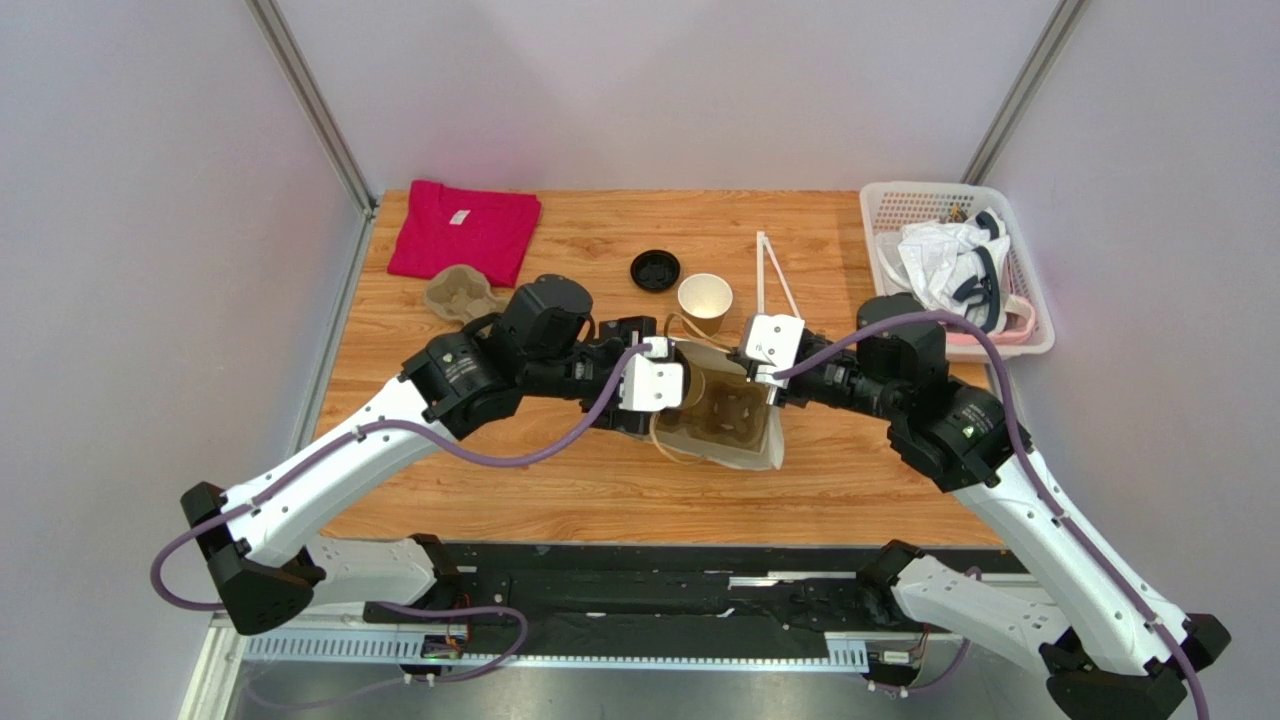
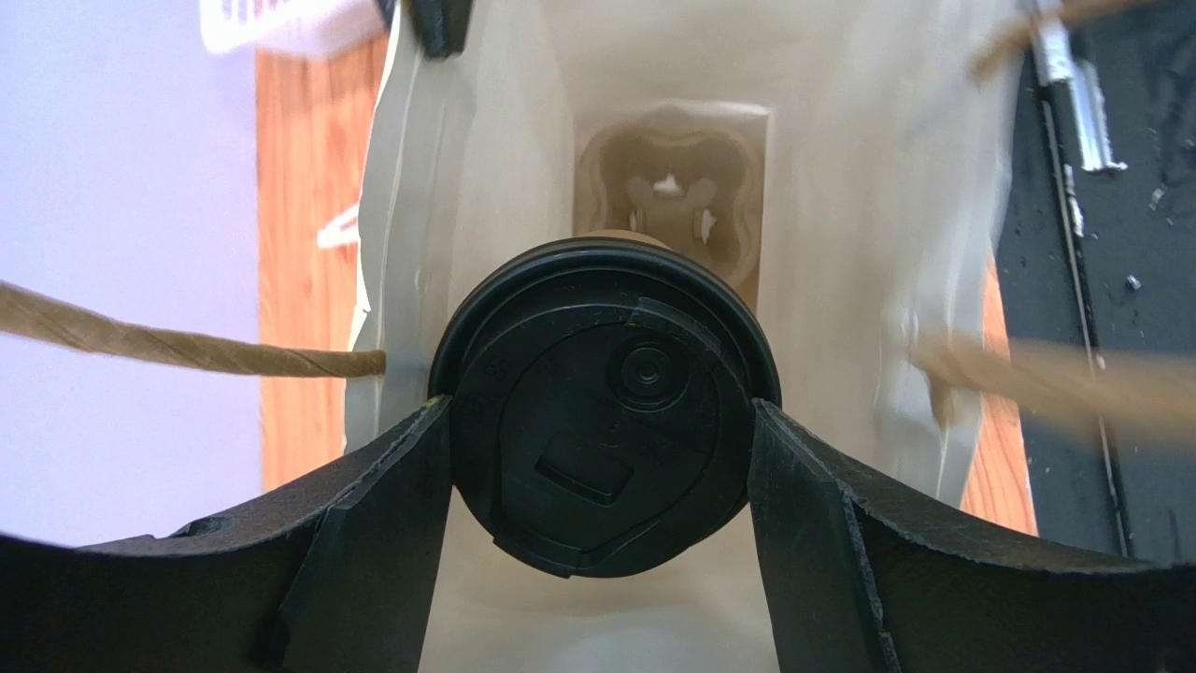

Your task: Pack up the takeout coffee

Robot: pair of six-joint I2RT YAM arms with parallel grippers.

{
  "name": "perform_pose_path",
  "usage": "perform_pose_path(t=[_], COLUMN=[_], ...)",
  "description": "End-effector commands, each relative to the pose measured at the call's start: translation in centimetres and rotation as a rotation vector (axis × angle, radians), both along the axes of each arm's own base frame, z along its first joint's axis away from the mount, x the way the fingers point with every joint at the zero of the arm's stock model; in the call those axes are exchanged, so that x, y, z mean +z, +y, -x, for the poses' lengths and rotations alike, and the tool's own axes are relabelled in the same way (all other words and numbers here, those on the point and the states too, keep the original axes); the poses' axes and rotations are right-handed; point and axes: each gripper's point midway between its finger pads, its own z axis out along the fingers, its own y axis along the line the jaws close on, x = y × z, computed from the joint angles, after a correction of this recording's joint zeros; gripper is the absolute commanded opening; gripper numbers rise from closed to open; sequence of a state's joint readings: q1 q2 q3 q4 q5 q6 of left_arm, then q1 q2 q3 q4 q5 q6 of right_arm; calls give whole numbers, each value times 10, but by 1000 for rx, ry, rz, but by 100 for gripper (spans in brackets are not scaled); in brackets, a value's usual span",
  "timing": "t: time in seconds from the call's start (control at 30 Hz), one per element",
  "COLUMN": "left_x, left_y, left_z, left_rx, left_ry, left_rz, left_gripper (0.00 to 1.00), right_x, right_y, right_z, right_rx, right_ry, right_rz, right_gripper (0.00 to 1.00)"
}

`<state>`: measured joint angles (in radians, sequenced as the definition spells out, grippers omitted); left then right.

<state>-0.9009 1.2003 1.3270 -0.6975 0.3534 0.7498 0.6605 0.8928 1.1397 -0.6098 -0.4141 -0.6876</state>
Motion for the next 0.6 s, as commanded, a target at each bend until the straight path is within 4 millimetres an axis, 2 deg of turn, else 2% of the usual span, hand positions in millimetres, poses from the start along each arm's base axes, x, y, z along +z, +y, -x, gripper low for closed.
perform_pose_path(t=[0.0, 0.2, 0.33, 0.57], left_x=[12, 9, 5, 5], left_y=[-4, -3, 2, 3], left_z=[-22, -15, -19, -31], left_rx=[159, 215, 279, 369], left_ry=[38, 141, 234, 371], left_rz=[62, 104, 124, 172], left_gripper=[13, 13, 12, 12], right_x=[37, 43, 51, 46], right_y=[-3, -13, -19, -19], right_z=[-8, -14, -15, -5], right_rx=[-95, -161, -201, -168], right_ry=[-112, -176, -209, -205], right_rz=[-79, -96, -121, -133], right_gripper=[0, 0, 0, 0])
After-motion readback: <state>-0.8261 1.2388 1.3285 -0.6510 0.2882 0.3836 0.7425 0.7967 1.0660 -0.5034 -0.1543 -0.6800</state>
